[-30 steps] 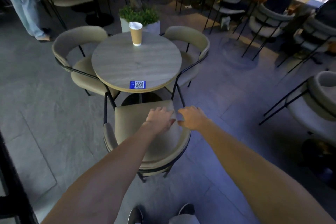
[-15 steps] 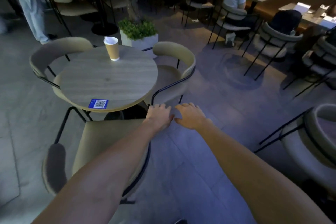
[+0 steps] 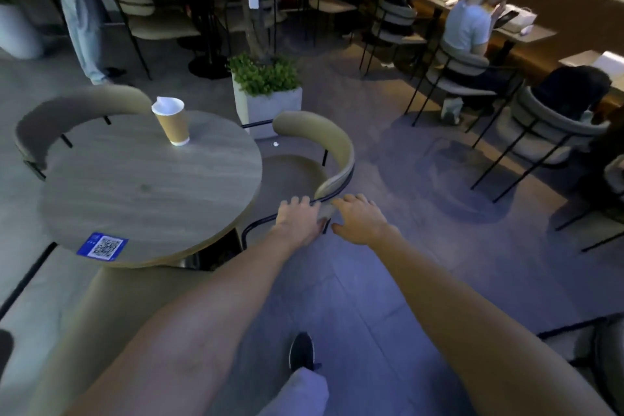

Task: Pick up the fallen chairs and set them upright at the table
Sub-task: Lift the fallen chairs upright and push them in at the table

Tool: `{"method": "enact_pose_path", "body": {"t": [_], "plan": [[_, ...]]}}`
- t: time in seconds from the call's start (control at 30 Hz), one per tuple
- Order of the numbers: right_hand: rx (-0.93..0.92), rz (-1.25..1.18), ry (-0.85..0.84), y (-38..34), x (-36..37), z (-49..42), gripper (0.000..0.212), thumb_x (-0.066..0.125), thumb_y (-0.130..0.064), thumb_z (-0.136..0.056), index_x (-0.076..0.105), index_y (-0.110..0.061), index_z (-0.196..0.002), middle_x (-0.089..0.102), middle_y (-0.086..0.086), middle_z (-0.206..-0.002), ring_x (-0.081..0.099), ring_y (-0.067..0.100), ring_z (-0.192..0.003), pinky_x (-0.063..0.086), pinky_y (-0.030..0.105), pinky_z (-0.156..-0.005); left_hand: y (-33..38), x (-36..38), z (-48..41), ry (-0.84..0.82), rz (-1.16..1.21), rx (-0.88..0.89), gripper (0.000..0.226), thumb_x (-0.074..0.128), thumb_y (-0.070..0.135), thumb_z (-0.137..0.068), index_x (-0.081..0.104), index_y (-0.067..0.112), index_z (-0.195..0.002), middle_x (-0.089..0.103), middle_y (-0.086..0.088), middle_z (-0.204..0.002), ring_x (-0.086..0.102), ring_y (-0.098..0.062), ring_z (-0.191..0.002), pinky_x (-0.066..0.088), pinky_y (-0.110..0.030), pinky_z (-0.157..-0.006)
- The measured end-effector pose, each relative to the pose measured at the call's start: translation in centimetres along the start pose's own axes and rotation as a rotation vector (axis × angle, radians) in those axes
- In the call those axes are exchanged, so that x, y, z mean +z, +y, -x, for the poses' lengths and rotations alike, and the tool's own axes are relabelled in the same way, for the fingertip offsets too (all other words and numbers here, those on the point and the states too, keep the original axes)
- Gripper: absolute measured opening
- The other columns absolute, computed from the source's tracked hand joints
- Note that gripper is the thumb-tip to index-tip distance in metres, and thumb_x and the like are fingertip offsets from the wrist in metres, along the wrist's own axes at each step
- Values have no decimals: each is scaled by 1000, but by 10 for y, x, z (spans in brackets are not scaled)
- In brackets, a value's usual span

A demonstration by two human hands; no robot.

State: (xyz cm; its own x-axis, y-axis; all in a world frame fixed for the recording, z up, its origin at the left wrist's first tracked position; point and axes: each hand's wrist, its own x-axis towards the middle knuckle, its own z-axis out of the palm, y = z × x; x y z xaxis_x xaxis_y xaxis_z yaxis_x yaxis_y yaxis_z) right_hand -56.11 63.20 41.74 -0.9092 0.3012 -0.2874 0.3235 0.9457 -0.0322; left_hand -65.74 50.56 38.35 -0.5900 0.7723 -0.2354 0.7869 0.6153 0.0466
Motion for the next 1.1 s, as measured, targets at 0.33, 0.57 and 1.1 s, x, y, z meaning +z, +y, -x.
{"method": "enact_pose_path", "body": {"t": [0.33, 0.57, 1.1], "plan": [[-125, 55, -55, 128, -57, -169, 59, 56, -38, -96, 38, -16, -148, 44, 14, -148, 38, 38, -135, 34, 49, -109, 25, -42, -184, -58, 54, -128, 49, 33, 49, -102, 45, 16, -136, 48, -15, -136, 46, -37, -125, 38, -49, -99], [-305, 146, -128, 197, -77, -292, 57, 55, -33, -92, 40, -16, -144, 47, 16, -142, 41, 39, -130, 36, 52, -105, 42, -46, -285, -64, 123, -324, 46, 34, 43, -102, 45, 13, -135, 49, -16, -134, 46, -37, -123, 38, -49, -98], [-1015, 467, -212, 202, -71, -480, 62, 56, -38, -96, 35, -23, -152, 43, 7, -149, 40, 34, -135, 36, 47, -110, 60, -15, -405, -49, 385, -1019, 47, 38, 42, -101, 44, 17, -140, 48, -12, -138, 47, -34, -124, 39, -49, -100]]}}
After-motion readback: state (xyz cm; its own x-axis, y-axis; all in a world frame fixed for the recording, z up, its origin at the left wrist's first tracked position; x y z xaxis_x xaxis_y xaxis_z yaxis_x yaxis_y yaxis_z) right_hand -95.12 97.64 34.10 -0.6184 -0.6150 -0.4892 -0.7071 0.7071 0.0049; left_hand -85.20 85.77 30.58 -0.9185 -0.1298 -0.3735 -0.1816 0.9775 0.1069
